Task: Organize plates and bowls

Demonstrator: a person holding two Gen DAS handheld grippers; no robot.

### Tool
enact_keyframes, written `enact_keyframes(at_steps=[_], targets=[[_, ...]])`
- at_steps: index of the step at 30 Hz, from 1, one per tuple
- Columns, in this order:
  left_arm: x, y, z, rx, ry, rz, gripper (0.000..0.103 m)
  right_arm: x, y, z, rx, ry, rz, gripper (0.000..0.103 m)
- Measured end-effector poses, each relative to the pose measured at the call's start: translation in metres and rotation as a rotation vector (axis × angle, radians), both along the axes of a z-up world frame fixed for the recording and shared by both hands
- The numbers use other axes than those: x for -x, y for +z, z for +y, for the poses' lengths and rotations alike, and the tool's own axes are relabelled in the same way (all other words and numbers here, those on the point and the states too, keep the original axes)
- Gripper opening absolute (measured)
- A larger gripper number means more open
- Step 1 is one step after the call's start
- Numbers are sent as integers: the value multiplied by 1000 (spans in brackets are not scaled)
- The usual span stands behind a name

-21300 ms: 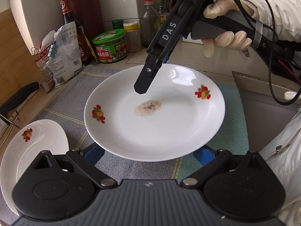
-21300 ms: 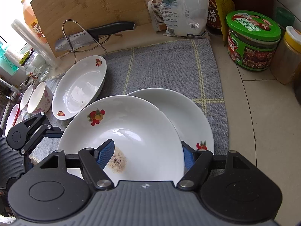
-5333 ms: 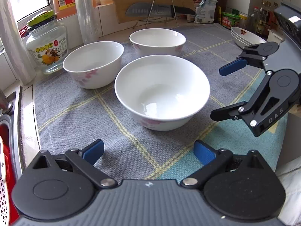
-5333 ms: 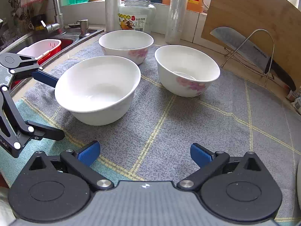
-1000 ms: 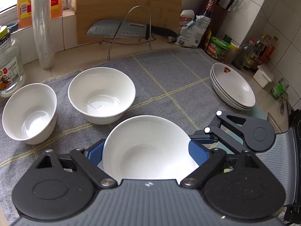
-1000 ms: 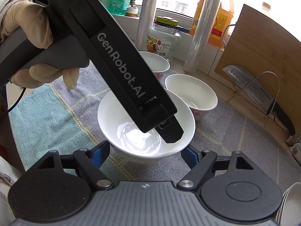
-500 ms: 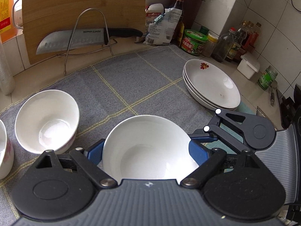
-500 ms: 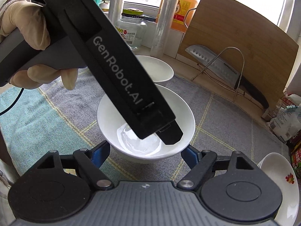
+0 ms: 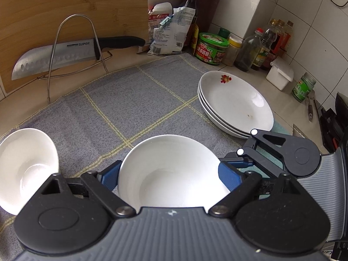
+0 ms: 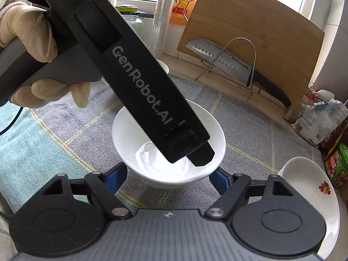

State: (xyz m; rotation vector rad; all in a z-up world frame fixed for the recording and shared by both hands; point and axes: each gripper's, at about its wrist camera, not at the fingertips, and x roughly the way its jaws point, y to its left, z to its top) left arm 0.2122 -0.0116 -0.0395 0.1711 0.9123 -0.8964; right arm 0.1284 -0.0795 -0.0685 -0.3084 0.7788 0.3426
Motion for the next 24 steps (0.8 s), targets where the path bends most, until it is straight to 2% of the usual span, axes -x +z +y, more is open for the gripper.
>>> enact_keyframes(at_steps=[8,24], targets=[[-5,-8,-11,-10,-19,-2,92,-9,-8,-6,-13,-32,22,85],[-11,-15,-5,0,11,23,94,-13,-11,-1,-32,-43,41,86]])
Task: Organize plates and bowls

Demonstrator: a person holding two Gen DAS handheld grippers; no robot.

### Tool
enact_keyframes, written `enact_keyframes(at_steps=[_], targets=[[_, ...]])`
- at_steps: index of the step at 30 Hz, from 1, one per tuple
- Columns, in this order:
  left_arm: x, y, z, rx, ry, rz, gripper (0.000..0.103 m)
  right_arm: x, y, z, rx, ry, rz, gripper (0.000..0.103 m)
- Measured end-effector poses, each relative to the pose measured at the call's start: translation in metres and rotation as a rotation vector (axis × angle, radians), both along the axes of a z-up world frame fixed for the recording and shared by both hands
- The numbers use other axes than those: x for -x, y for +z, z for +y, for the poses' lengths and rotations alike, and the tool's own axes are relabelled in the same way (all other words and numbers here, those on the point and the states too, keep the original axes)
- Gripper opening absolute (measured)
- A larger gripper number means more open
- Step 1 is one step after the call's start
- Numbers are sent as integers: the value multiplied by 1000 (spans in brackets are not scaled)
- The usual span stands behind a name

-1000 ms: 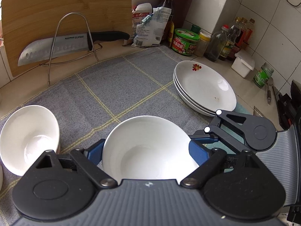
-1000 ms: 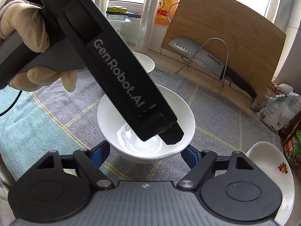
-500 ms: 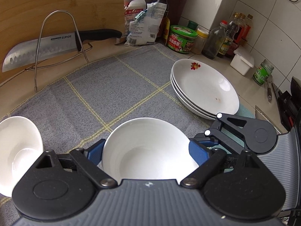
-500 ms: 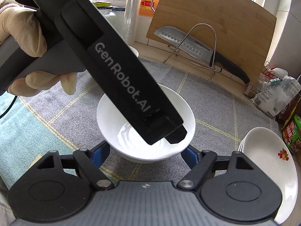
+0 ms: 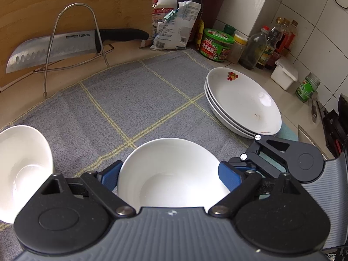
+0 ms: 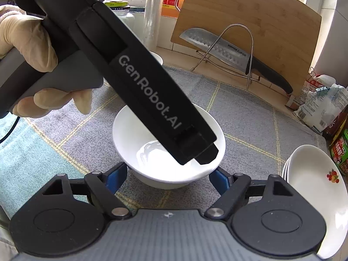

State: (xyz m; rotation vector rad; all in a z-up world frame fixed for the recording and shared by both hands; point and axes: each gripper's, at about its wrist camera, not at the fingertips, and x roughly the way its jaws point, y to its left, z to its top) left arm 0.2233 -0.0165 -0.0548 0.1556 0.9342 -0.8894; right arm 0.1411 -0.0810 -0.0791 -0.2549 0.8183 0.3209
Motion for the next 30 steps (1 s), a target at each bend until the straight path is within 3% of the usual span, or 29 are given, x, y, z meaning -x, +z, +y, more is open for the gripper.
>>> enact_keyframes(at_steps=[3,5,16,20,25,30], targets=[[1,-2,1,10,-5,3,97,0,0,1,8,-6,-8,89],[2,-2,3,18,-4,-8,97,2,4,0,-3,-14,-38,103],[27,27,47,96,137,-180,102,9,15,-2,-33,-61,-20,103],[40,32,70,71,220,-228,102,9,23,-3,-42,-103,1,103],[49,28,99,-28,287,-307,102,2,32,4,-33,-138,26,103],[47,21,128,-43,333,-310,102,-11,46,19,-61,-141,33,103]])
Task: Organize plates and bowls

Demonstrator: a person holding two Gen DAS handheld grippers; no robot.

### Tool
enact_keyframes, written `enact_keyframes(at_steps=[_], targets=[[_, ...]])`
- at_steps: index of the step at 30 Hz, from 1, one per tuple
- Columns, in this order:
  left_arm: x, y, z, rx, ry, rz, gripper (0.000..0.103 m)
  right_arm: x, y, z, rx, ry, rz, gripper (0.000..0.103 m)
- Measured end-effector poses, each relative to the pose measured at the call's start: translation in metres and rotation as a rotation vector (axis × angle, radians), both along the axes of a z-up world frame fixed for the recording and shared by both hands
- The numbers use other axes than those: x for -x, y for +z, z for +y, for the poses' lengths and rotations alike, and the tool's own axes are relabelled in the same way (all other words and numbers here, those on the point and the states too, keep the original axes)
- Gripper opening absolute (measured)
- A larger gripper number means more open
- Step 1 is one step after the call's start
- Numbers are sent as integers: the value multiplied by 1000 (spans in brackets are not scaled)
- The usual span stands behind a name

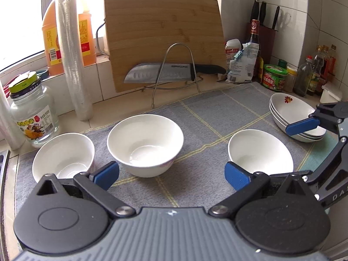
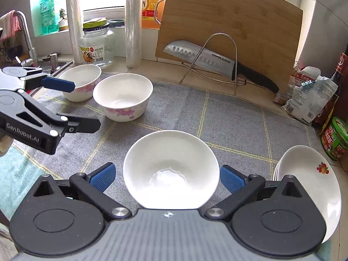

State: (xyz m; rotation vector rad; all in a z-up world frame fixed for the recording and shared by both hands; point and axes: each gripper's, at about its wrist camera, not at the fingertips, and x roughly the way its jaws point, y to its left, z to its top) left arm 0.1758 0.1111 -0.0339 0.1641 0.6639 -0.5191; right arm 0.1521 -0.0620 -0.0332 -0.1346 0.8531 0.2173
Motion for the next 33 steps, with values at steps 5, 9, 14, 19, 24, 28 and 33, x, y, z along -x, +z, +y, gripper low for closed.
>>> enact_keyframes(at_steps=[5,9,14,19,24,28,33], targets=[[-7,-8,22,-3,49,3,102,-21,7,20,-1,17,6,103],[-16,-17,32,16,50,26,102,-39,10,34,6,50,14,103],[-28,-27,31,40,61,68,102,-65,10,45,23,103,24,103],[-40,-36,23,43,78,74,102,-96,6,48,-4,136,59,103],[-46,-41,9,-2,70,51,102,-124,-1,50,-43,163,102,103],[-50,-44,1,-10,57,49,102,-141,-8,53,-64,192,127,103],[-55,-46,-2,-16,59,48,102,-158,-16,54,-105,229,159,103]])
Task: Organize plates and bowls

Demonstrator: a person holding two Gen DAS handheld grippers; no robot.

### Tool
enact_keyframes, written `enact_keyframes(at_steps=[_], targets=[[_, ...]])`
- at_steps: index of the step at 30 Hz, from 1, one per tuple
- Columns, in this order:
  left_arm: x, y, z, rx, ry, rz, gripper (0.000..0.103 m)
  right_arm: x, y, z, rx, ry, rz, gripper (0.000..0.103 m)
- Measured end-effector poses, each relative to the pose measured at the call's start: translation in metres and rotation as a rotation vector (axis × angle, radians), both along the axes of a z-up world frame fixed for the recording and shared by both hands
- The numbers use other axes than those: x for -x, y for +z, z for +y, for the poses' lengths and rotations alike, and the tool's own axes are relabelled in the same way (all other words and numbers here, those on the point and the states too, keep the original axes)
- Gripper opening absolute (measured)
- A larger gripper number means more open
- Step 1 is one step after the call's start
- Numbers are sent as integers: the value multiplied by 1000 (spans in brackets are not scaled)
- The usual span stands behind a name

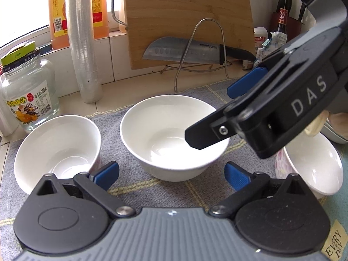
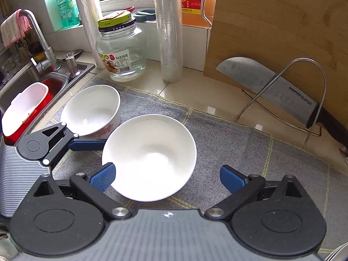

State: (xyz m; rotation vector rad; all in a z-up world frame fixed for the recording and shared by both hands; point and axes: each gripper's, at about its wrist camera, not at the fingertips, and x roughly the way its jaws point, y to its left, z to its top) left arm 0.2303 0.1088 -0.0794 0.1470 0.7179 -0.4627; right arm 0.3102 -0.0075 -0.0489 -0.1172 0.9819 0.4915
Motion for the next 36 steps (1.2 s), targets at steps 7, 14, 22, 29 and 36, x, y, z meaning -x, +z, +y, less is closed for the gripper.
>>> enact_keyframes(at_steps=[7,14,22,29,36], targets=[[-1,0,-1,6,9,-10,102,-15,-7,7,-22,53,27,97],[-3,-1,-3,3,12,-21,102,-27,-16,9,-32,69,50,91],[-4,-1,-3,10,32,-32,97,-35,-17,10,-51,80,55,90],[-2,0,-6,5,8,-53,89,-37,-17,11,-69,93,66,87],[-3,0,-6,4,-2,-57,89,-39,-17,12,-79,95,72,86]])
